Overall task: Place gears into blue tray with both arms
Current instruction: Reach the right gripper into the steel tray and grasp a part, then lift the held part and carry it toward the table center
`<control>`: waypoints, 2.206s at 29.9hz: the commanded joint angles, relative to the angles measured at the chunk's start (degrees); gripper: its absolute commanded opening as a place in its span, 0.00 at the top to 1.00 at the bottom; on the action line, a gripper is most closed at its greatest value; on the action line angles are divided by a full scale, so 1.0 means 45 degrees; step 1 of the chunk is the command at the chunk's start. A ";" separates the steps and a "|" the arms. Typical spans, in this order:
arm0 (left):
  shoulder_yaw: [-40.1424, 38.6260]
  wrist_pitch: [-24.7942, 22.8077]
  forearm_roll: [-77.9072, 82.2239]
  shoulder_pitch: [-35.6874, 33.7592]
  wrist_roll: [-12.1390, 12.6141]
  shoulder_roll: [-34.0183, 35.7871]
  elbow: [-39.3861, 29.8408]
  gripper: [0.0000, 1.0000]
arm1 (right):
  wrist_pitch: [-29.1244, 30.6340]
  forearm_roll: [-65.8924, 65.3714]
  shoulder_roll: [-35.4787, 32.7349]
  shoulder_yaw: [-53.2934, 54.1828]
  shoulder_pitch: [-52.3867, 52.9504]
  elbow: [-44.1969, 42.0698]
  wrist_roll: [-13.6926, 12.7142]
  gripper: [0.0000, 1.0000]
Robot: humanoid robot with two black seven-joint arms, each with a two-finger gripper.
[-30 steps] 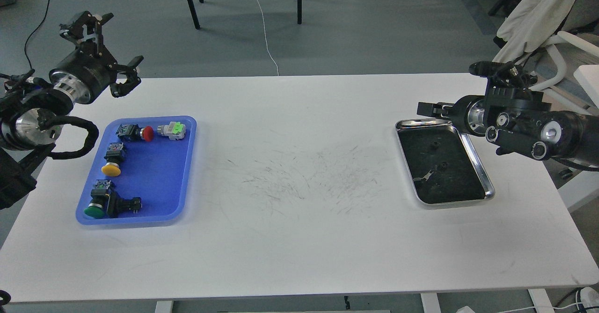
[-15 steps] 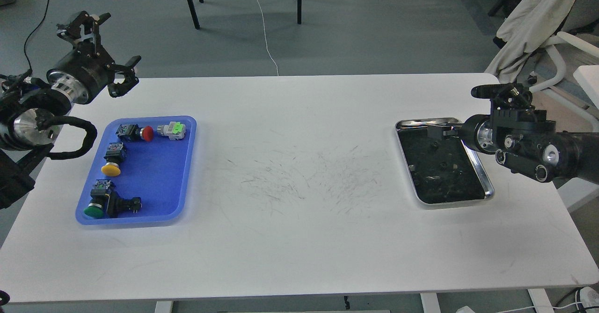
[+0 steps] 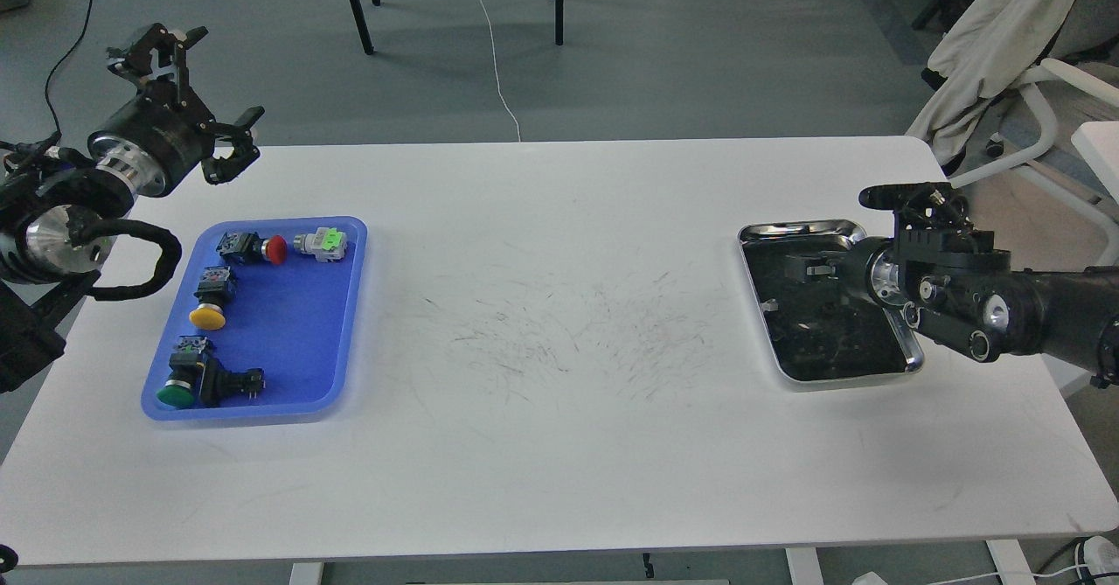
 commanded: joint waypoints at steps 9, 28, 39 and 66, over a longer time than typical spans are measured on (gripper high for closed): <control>-0.0020 0.0006 -0.0019 0.0043 -0.0004 -0.0002 -0.0001 0.01 | 0.0120 0.0000 0.0120 -0.0021 -0.0108 -0.0143 0.0403 0.40; -0.0020 0.0025 -0.0019 0.0121 -0.0024 -0.0022 -0.0001 0.01 | 0.0531 0.0001 0.0139 -0.0041 -0.0225 -0.0515 0.0774 0.66; -0.0019 0.0064 -0.0019 0.0121 -0.0024 -0.0080 -0.0001 0.01 | 0.0765 0.0001 0.0139 -0.0041 -0.0244 -0.0495 0.0794 0.93; -0.0058 0.0123 -0.0019 0.0082 0.0035 0.0564 -0.0371 0.01 | 0.0687 0.0020 0.1093 0.0739 0.2917 -0.0515 0.0949 0.99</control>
